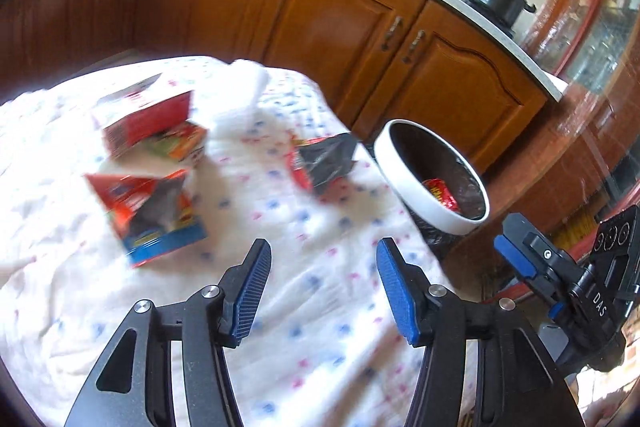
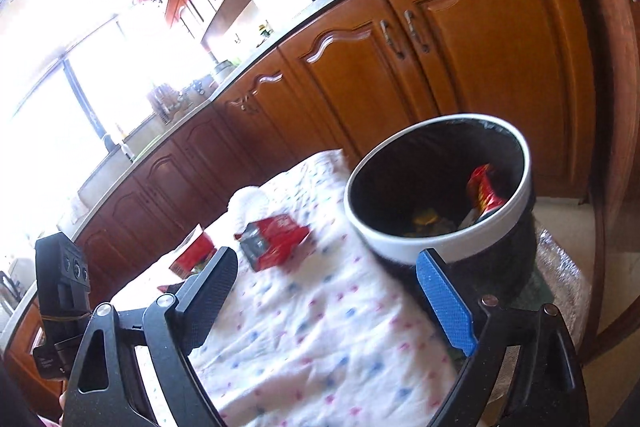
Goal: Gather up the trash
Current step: 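Move both open tools back to the wrappers on the table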
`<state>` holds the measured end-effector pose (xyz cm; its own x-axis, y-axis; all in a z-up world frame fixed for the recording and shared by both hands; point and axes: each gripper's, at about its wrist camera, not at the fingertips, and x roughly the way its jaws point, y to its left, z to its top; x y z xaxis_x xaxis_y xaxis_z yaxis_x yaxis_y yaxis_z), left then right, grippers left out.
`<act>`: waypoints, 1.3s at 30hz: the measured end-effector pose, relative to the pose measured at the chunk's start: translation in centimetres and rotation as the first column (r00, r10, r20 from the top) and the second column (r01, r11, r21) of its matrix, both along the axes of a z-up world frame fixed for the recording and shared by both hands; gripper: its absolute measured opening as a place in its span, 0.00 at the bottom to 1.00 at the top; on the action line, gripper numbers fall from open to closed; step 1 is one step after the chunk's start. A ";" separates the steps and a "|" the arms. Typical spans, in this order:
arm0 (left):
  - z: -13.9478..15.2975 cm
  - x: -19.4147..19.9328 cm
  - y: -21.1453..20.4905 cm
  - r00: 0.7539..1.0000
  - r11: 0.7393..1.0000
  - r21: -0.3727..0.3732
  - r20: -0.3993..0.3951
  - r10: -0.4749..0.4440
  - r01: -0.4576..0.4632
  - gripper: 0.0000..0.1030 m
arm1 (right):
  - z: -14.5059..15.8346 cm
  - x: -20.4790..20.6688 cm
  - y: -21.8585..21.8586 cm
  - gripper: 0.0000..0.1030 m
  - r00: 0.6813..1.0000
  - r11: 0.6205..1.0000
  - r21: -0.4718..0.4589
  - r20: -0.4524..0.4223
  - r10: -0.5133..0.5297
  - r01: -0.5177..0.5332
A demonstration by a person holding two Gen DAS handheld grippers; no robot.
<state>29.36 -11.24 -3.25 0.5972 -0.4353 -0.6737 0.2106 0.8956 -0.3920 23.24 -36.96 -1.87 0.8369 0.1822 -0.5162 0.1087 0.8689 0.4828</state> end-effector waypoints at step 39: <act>-0.3 0.1 9.0 0.981 0.983 0.004 -0.062 0.184 -0.184 0.51 | -2.1 4.8 7.7 0.90 0.986 0.989 -0.034 -0.087 0.140 -0.144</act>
